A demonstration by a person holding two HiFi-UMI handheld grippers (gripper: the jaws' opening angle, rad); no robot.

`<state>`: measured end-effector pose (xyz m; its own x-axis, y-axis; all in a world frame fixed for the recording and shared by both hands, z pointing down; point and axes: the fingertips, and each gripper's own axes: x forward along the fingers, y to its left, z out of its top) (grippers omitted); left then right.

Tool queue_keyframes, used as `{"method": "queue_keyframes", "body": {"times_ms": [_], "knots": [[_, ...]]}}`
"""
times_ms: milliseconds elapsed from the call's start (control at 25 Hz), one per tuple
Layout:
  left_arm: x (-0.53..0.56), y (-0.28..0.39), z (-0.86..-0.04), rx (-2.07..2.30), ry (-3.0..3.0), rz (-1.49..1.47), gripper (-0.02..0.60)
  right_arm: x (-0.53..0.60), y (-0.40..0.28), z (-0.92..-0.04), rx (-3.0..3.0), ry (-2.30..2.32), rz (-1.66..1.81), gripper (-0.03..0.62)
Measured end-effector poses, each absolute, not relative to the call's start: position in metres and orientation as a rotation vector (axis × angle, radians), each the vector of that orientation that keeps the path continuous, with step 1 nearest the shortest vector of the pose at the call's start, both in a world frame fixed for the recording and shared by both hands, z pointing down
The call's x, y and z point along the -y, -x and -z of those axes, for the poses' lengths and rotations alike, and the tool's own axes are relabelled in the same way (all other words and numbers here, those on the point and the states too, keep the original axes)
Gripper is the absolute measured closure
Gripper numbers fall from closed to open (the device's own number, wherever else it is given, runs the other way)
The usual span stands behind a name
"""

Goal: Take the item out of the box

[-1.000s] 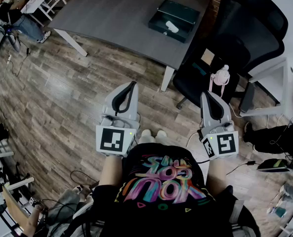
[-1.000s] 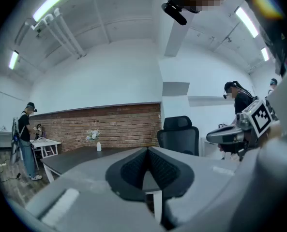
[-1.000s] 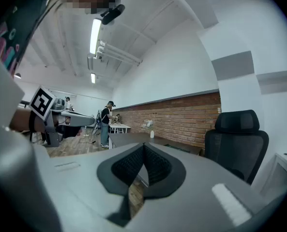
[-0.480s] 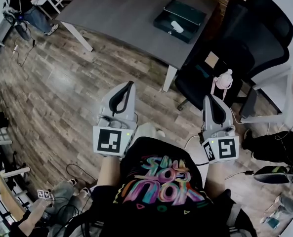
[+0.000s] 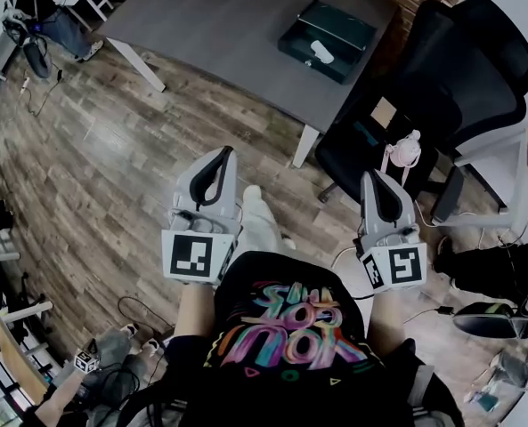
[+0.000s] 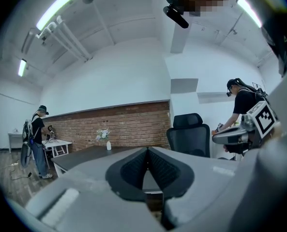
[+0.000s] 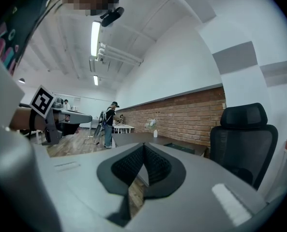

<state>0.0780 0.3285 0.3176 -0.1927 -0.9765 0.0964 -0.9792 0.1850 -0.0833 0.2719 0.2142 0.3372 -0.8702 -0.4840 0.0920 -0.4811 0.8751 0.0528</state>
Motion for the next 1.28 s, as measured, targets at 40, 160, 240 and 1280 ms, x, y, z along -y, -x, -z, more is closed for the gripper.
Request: {"method": "queue_keyframes", "body": {"times_ms": [40,160,240,1280], "knots": [[-0.325,-0.072,-0.319,2.4,-1.979,-0.199,0.58,-0.21,-0.265,-0.338,2.943,-0.753,0.042,0.592],[-0.306,-0.048,-0.316,2.408,-1.985,-0.184,0.58,-0.194,-0.24,-0.338,2.944,-0.746,0.037,0.592],[-0.29,-0.027,-0.313,2.409,-1.982,-0.171,0.58,-0.179,-0.218,-0.337,2.944,-0.75,0.042,0.592],[-0.189,0.157,-0.337,2.248,-2.029,-0.184,0.58,-0.074,-0.059,-0.342,2.83,-0.971,-0.026,0.592]]}}
